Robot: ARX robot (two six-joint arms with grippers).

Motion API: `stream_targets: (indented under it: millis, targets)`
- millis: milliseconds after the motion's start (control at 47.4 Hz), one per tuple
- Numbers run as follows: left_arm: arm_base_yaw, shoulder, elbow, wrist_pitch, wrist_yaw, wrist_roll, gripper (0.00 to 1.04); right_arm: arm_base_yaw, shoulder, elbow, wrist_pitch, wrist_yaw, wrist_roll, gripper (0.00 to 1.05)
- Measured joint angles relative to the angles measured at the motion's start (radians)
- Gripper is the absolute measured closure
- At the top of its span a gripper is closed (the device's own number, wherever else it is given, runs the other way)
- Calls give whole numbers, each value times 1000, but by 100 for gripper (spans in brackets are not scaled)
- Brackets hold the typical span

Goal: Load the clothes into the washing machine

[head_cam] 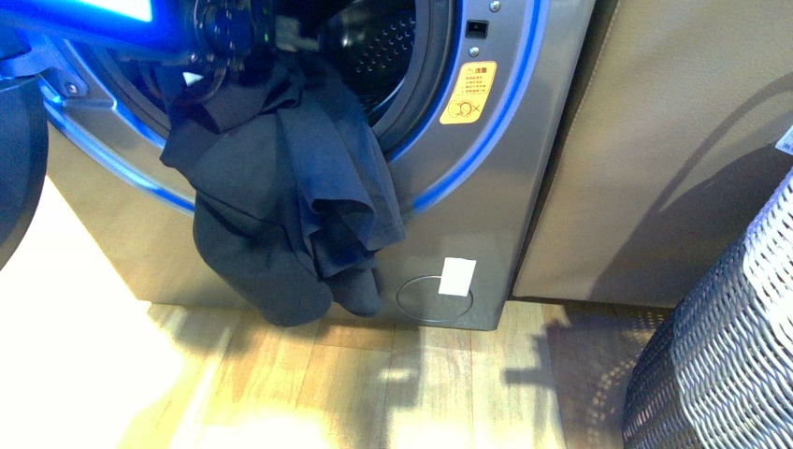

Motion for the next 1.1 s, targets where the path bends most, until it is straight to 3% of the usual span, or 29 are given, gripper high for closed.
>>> stream_targets:
  millis: [211,527,717,1096]
  targets:
    - [-17,-88,-185,-20,30,-26,5,0,0,0,0,0,0,102]
    - [-32,-282,-516,73,47,-60,6,0,0,0,0,0,0,102]
    - [-34,-418,-724,117,120,-133,6,0,0,0,0,0,0,102]
    - [-37,-585,-1005,188,171,-180,6,0,0,0,0,0,0,102]
